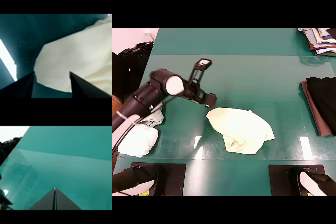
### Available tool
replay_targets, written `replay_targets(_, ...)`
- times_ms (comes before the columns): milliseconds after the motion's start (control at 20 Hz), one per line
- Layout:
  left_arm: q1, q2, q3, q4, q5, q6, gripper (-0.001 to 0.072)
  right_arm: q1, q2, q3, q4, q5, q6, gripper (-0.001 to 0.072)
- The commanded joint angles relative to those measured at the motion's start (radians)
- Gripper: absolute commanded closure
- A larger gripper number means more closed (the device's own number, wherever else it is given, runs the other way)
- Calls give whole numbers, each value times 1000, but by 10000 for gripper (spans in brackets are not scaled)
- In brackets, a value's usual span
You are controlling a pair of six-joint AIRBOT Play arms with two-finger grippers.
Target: Fold the shirts.
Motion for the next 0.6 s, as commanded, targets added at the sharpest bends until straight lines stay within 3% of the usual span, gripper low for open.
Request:
replay_targets(0,136,-78,-8,-197,-38,211,208,0,0,0,0,59,0,696)
replay_targets(250,140,-262,-8,-414,-142,385,207,0,0,0,0,93,0,696)
replay_targets(500,140,-312,-8,-416,-109,378,215,0,0,-1,-2,129,1,696)
replay_targets(550,141,-312,-8,-415,-105,378,484,0,0,-1,-21,145,2,696)
